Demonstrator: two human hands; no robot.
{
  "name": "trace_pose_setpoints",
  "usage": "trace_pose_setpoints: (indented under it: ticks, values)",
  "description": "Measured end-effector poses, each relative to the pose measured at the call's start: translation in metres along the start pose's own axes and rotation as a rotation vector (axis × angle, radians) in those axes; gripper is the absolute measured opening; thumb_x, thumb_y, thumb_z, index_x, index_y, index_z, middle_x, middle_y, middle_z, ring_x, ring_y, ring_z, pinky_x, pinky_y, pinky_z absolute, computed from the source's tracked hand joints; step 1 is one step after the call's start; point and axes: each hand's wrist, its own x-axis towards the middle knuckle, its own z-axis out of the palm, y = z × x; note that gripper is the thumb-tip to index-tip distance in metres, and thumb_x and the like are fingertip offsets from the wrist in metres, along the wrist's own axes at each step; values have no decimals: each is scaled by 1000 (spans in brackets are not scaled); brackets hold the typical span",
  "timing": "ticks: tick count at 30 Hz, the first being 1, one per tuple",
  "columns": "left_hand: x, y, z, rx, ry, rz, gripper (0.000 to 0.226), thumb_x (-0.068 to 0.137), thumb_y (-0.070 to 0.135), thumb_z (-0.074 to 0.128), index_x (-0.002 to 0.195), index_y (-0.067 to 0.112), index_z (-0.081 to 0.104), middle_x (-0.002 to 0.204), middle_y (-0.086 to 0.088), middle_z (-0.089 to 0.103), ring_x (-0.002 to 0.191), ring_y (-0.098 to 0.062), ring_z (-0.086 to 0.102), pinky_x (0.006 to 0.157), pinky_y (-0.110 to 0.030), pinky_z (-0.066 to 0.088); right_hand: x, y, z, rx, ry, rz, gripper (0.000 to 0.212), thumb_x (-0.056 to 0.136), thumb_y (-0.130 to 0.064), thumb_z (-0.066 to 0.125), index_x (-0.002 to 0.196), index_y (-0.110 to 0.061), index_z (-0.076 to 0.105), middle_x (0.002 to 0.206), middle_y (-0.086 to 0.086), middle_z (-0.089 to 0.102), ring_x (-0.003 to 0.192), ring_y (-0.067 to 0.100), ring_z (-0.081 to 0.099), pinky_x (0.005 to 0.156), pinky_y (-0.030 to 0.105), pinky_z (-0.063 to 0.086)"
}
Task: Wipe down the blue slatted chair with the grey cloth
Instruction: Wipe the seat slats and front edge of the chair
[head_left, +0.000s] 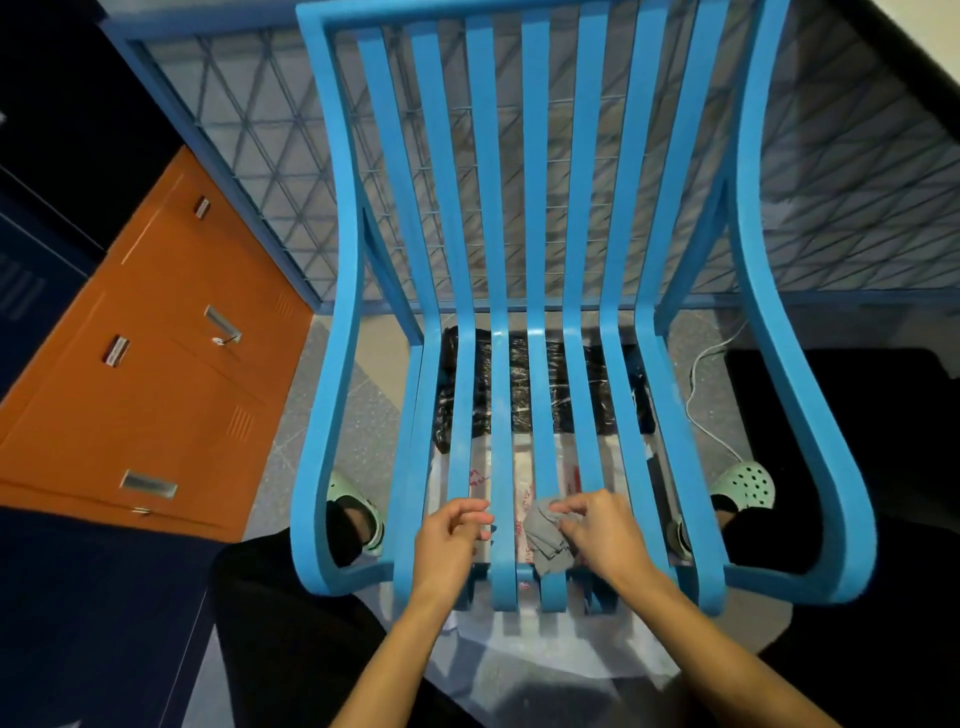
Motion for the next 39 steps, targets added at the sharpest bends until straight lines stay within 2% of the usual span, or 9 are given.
trace_pose_setpoints:
  ticks: [5,12,16,18,21,26,30,33,39]
  values:
    - [-29,-22,2,69,63,62,33,90,-5,54,91,25,67,89,4,72,83,-9,67,76,-15,53,-24,-5,11,-82,-142,-136,23,86,-23,71,107,-29,75,111,-17,70,99,1,64,93,26,53]
    - [-35,-37,-1,158,20,39,36,89,-4,55,106,26,65,104,7,70,93,-3,65,83,-17,53,-21,-33,25,-162,-160,-314,25,89,-33,67,113,-28,71,112,-10,71,101,8,65,94,32,52]
    - [-36,-35,-3,61,-73,70,42,88,-2,56,120,24,62,80,8,64,62,2,55,60,-16,46,-20,-50,23,40,-182,-297,14,87,-28,70,101,-27,74,101,-10,72,93,3,65,89,32,53]
    - [-36,-33,-2,-11,-68,105,41,89,0,59,120,26,61,87,7,68,70,-1,60,62,-16,47,-22,-59,15,214,-187,-258,11,86,-24,72,97,-27,74,97,-9,73,90,2,65,85,29,54]
    - [-34,-31,-3,-40,-21,119,33,88,4,65,113,26,64,91,6,70,78,-6,65,67,-19,51,-24,-63,3,390,-230,-227,15,86,-19,73,101,-20,73,84,-1,72,59,8,62,58,24,52]
    - [-31,-38,-3,183,-16,67,16,86,12,71,98,23,67,84,6,70,68,-6,65,60,-15,51,-20,-36,-1,-319,-247,-366,45,87,-39,68,131,-32,59,121,-4,51,105,15,57,91,36,51]
    - [-29,-41,-1,237,-32,19,8,87,15,69,88,23,67,76,0,69,65,-14,68,58,-30,58,-29,-31,9,-438,-206,-616,57,87,-41,67,139,-31,46,148,1,31,134,20,34,110,40,37]
    - [-28,-43,-1,240,-78,-39,6,91,14,63,88,16,68,81,-17,69,61,-17,70,51,-31,57,-30,-29,21,-569,-306,-801,50,89,-33,63,137,-34,47,136,3,42,125,22,41,100,40,42]
    - [-32,-42,-2,223,-31,-72,6,92,22,64,97,23,61,75,-7,70,58,-11,69,47,-25,53,-16,-26,26,-598,-277,-884,27,94,-30,59,119,-34,65,101,1,51,92,19,47,69,28,33]
